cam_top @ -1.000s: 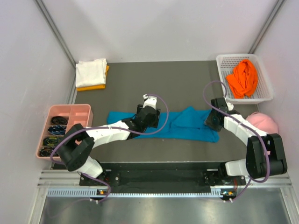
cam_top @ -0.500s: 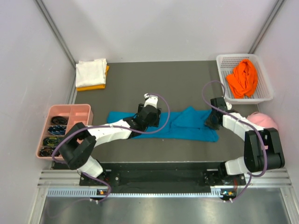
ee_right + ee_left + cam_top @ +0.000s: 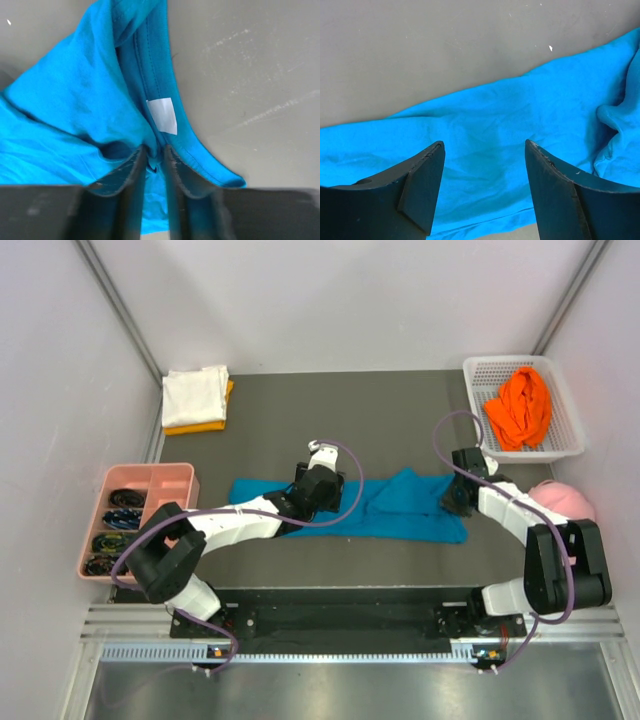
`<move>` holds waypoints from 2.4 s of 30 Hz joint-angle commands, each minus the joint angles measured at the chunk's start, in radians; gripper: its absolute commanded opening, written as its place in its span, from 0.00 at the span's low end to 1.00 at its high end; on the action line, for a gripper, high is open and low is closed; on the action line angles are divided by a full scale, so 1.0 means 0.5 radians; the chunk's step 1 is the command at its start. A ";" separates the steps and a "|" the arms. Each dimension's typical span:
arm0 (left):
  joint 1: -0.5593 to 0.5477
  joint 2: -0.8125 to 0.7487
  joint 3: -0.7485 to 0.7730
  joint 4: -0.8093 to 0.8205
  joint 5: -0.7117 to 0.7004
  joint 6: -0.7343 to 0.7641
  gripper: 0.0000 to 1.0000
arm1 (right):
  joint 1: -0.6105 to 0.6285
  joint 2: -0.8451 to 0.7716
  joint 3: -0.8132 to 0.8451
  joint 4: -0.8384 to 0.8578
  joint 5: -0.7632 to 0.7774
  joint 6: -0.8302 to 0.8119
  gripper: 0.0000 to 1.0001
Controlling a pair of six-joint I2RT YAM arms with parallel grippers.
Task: Fold and stack the t-shirts
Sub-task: Fold the other side of the tshirt into a rectangle
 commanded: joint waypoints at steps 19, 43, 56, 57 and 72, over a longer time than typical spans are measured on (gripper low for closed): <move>-0.003 -0.011 0.017 0.044 -0.018 -0.031 0.69 | -0.020 -0.121 0.101 -0.064 0.106 -0.046 0.00; -0.006 0.090 0.023 0.069 0.065 -0.062 0.69 | -0.020 -0.440 0.098 -0.349 0.250 -0.046 0.00; -0.006 0.330 -0.017 0.093 0.052 -0.126 0.66 | -0.023 -0.419 0.085 -0.343 0.244 -0.055 0.00; -0.003 0.345 -0.017 0.096 0.068 -0.135 0.66 | -0.020 -0.416 0.082 -0.343 0.250 -0.058 0.00; -0.003 0.376 0.002 0.109 0.086 -0.135 0.66 | -0.020 -0.373 0.073 -0.303 0.229 -0.074 0.10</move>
